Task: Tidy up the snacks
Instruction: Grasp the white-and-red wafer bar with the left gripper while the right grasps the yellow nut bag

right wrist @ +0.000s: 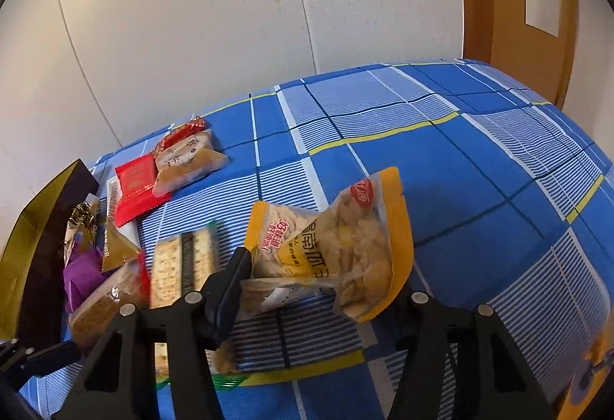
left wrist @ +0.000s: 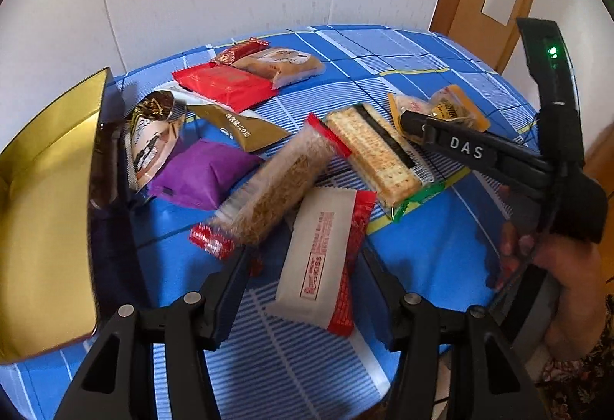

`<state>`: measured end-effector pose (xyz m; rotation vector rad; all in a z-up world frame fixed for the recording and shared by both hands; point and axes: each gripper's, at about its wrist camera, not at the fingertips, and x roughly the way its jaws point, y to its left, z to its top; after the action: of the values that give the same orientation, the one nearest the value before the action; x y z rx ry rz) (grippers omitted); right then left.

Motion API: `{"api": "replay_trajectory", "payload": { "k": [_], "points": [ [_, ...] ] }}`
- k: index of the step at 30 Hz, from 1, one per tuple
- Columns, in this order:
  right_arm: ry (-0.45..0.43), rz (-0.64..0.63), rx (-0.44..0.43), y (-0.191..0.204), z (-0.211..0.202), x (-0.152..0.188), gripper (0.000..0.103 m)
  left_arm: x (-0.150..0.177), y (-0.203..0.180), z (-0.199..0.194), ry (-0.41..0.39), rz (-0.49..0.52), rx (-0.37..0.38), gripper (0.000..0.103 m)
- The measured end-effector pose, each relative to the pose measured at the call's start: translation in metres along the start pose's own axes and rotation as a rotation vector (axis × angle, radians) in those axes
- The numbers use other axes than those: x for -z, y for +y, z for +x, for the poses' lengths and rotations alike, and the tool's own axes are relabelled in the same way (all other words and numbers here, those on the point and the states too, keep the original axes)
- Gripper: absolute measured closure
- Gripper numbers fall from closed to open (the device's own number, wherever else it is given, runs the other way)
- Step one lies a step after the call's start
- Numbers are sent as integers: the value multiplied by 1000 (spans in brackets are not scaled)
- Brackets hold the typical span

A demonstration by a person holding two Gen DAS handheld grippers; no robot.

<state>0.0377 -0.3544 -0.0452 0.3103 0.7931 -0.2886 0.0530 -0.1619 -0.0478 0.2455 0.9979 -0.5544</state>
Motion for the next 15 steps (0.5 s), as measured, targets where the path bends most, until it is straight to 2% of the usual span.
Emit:
{"api": "replay_trajectory", "payload": {
  "k": [3,5,7,8,15],
  "points": [
    [0,0,0,0,0,0,43,1,-2,7,11,23,11,46],
    [0,-1,2,0,0,0,43,3,-8,7,-10,75,-8,46],
    [0,-3,4,1,0,0,43,7,-12,6,-28,116,1,54],
    [-1,-3,4,1,0,1,43,8,-12,5,-37,121,15,64],
    [-7,11,3,-1,0,1,43,19,-6,-6,-55,101,9,69]
  ]
}}
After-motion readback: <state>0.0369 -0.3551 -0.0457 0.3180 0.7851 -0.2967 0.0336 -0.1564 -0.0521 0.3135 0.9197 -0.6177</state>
